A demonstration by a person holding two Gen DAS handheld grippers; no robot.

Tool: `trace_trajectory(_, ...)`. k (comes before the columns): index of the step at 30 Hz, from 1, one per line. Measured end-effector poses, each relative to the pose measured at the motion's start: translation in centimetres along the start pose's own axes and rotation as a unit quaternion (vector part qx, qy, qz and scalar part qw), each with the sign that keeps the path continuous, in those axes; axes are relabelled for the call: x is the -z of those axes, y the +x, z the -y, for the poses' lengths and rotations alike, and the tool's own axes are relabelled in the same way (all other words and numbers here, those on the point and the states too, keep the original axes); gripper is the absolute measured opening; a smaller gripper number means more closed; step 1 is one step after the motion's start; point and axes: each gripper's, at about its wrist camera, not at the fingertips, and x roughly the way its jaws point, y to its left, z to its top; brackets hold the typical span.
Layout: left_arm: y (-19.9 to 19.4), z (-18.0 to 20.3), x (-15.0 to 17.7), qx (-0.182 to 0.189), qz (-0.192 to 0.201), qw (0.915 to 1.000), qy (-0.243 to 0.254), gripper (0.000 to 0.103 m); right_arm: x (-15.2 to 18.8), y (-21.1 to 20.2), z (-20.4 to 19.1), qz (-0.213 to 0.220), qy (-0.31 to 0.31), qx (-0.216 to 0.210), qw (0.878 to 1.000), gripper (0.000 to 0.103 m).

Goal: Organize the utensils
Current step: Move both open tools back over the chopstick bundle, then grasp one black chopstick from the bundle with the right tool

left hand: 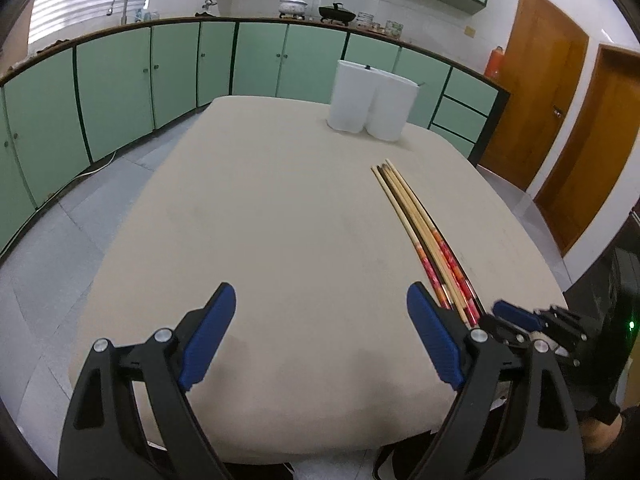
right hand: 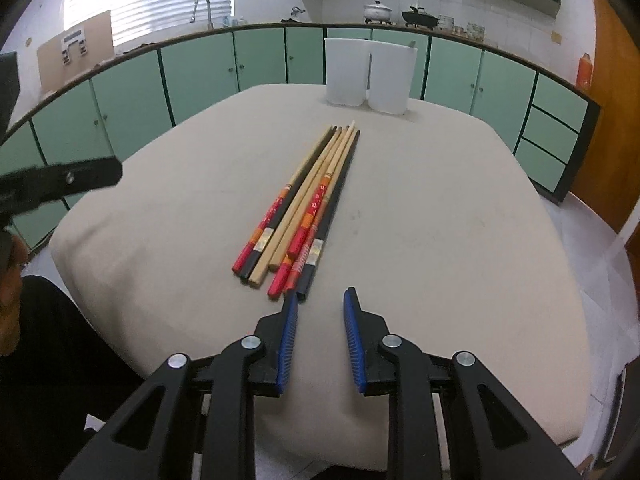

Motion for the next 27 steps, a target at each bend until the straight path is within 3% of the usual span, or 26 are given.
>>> trace_trajectory(7, 1.2, 2.8, 1.0, 0.004, -0.012, 0.9990, 0.043, 0.085, -0.1, 0.2, 1.8, 0.004, 0.013, 0.012, 1.000, 0.023)
trace_trajectory(15, 4.5, 6.2, 3.1, 0.008, -0.045, 0.9937, 0.103, 0.085, -0.1, 0.3, 2.0, 0.004, -0.001, -0.018, 1.000, 0.024)
trace_trajectory(27, 4.7, 6.6, 3.5, -0.005, -0.040, 0.9927, 0.114, 0.085, -0.8, 1.0, 5.2, 0.011, 0.024, -0.008, 1.000, 0.024)
